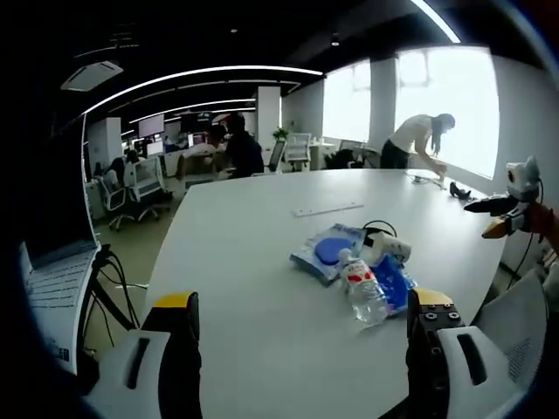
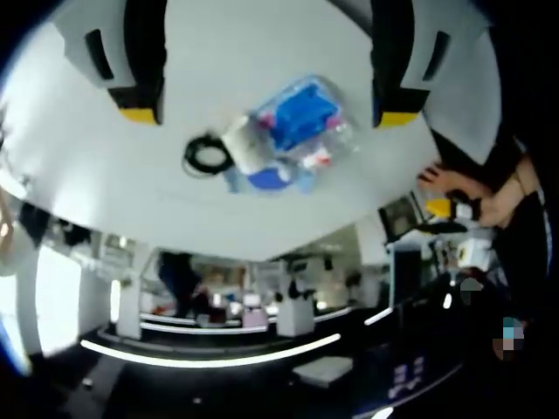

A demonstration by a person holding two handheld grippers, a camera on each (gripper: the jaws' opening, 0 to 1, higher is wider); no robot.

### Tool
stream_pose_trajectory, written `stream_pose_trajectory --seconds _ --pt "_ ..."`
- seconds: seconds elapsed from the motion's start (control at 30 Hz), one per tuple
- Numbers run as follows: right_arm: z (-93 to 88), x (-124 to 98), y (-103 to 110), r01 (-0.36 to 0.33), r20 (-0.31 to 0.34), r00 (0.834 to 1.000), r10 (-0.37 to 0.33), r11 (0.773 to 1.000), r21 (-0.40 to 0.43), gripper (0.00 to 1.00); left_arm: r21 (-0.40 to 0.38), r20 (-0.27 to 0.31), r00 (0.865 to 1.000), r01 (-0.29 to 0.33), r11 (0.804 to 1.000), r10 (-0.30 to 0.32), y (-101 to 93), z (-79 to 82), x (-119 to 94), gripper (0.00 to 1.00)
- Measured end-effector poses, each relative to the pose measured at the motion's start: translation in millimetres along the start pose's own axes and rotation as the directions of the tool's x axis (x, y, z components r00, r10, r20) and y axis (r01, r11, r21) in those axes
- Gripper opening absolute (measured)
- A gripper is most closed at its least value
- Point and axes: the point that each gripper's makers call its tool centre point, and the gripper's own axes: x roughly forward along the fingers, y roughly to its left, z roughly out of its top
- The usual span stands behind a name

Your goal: Arrange the tabletop items into an orderly group along one side of the table until the central work area is clear of visible clutter.

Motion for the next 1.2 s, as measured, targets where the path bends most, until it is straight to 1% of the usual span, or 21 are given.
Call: stream_pose_trajectory --seconds 0.2,0.37,0.67,0.9,0.97,1.1,1.13,1.2 --pt "-1.4 -1.8 -2.3 0.006 0.001 1.0 -0.006 1.0 0.004 0.96 -0.005 0.005 1.0 -0.009 1.0 0.009 1.1 0.1 -1.0 0.99" --pt "-1.4 -1.8 -4.5 0.011 0.002 1.0 -0.011 1.0 0.004 0.96 -0.001 -0.002 1.0 -0.015 1.0 0.015 2.5 -1.3 -1.7 0.99" --pt "-3.8 -0.1 -0.6 -0.007 -0.014 1.0 0.006 1.0 -0.008 0.96 -0.002 -0.011 1.0 -0.021 1.0 0.021 5.2 -3.9 -1.4 0.99" --pt "-3.6 4.0 4.6 -0.022 -0.01 1.0 0.022 1.0 -0.022 0.95 -0.003 -0.011 1.0 -0.029 1.0 0.029 9.0 -4.4 -0.4 0.99" --pt "-1.9 5.6 8.0 -0.035 0.0 0.999 0.035 0.999 -0.038 0.95 -0.001 -0.013 0.999 -0.03 1.0 0.03 9.6 -4.9 -0.1 0.98" --pt "1.3 8.0 8.5 -0.039 0.015 0.999 0.04 0.998 -0.047 0.95 0.002 -0.02 0.999 -0.028 1.0 0.028 9.4 -7.0 1.2 0.98" --pt "1.5 8.9 8.0 -0.039 0.015 0.999 0.039 0.998 -0.046 0.95 0.002 -0.028 0.999 -0.027 1.0 0.027 9.3 -8.6 1.7 0.98" --pt "-0.2 11.2 6.8 -0.039 0.005 0.999 0.039 0.998 -0.049 0.95 -0.001 -0.02 0.999 -0.03 1.0 0.03 9.5 -8.1 2.1 0.98"
